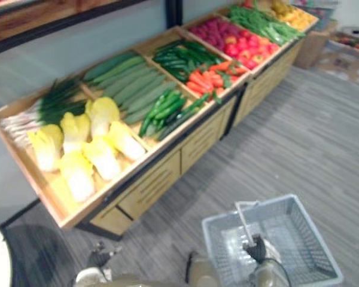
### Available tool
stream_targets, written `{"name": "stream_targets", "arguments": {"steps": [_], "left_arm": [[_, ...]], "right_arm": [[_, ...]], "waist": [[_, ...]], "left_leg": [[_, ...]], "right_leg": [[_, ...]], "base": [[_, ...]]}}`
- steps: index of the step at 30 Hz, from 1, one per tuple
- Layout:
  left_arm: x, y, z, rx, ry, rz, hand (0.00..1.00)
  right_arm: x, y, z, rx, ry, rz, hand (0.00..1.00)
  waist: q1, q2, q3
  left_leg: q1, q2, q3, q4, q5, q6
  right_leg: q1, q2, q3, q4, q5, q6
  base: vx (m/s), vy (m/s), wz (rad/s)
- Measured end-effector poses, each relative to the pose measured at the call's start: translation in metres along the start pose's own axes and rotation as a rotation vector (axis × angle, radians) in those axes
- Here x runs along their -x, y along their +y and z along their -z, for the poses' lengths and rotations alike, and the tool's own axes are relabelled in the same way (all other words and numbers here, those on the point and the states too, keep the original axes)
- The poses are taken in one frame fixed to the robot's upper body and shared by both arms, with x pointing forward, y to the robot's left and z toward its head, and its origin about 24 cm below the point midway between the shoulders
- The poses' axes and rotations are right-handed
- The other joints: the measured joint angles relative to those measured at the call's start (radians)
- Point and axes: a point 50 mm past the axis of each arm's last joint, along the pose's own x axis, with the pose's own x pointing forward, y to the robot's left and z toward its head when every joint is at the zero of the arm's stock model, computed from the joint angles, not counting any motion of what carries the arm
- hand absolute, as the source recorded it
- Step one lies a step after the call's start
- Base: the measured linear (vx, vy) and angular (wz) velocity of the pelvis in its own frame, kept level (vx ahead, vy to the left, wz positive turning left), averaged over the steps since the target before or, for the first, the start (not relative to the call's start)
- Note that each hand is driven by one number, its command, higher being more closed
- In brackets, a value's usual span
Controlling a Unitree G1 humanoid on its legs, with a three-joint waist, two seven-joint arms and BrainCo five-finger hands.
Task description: Pick vegetable in the basket
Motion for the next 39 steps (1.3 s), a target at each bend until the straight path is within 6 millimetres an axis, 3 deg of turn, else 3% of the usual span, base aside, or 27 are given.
{"name": "stream_targets", "arguments": {"steps": [1,3,4,8,13,20,26,31,39], "left_arm": [[0.000,0.000,0.000,0.000,0.000,0.001,0.00],[0.000,-0.002,0.000,0.009,0.002,0.007,0.00],[0.000,-0.002,0.001,0.010,0.006,0.008,0.00],[0.001,-0.002,0.003,0.005,0.021,0.008,0.00],[0.000,0.004,0.005,0.019,0.037,-0.047,0.00],[0.000,0.029,0.010,0.043,0.065,-0.253,0.00],[0.005,0.038,-0.030,0.069,-0.145,-0.425,0.00],[0.017,0.024,-0.073,0.140,-0.357,-0.414,0.00],[0.035,0.012,-0.112,0.129,-0.561,-0.369,0.00]], "right_arm": [[-0.001,-0.003,0.005,-0.006,0.018,0.011,1.00],[-0.002,-0.005,0.007,-0.007,0.030,0.018,1.00],[-0.004,-0.008,0.008,0.001,0.026,0.027,1.00],[-0.003,-0.008,0.009,0.000,0.024,0.028,1.00],[-0.003,-0.003,0.011,-0.005,0.036,0.016,1.00],[0.006,0.019,0.020,-0.020,0.087,-0.031,1.00],[0.014,0.032,0.030,-0.011,0.140,-0.048,1.00],[0.020,0.036,0.035,0.004,0.153,-0.057,1.00],[0.021,0.039,0.032,0.052,0.119,-0.080,1.00]], "waist": [[-0.002,0.001,-0.001],[-0.001,0.016,-0.004],[-0.001,0.027,-0.009],[-0.002,0.047,-0.021],[0.012,0.052,-0.025],[-0.001,0.044,-0.027],[0.015,0.029,-0.035],[0.018,0.029,-0.042],[0.015,0.031,-0.082]], "left_leg": [[-0.019,0.030,0.120,-0.028,0.001,0.008],[-0.033,0.038,0.215,-0.140,0.015,0.021],[-0.044,0.028,0.238,-0.239,0.054,0.020],[-0.024,-0.002,0.233,-0.398,0.072,0.006],[0.012,-0.020,0.234,-0.500,0.081,-0.001],[0.064,-0.023,0.234,-0.613,0.089,-0.003],[0.063,-0.034,0.233,-0.629,0.090,-0.001],[0.061,-0.038,0.234,-0.635,0.092,0.002],[0.067,-0.036,0.240,-0.650,0.093,0.004]], "right_leg": [[0.019,-0.021,-0.039,-0.016,-0.009,0.005],[0.031,-0.033,-0.080,-0.043,-0.013,0.019],[0.030,-0.034,-0.103,-0.050,-0.009,0.027],[0.025,-0.041,-0.135,-0.090,0.011,0.055],[0.056,-0.027,-0.138,-0.163,0.061,0.073],[0.104,0.003,-0.150,-0.270,0.128,0.080],[0.133,0.011,-0.149,-0.353,0.185,0.087],[0.135,0.013,-0.146,-0.376,0.202,0.086],[0.136,0.032,-0.134,-0.393,0.209,0.076]], "base": [[0.01,-0.109,0.99],[-0.01,-0.039,0.86],[-0.01,0.025,0.76],[-0.01,0.076,0.61],[-0.01,0.070,0.19],[-0.02,0.024,0.00],[-0.02,0.018,-0.02],[0.00,0.000,-0.01],[0.04,-0.006,-0.03]]}}
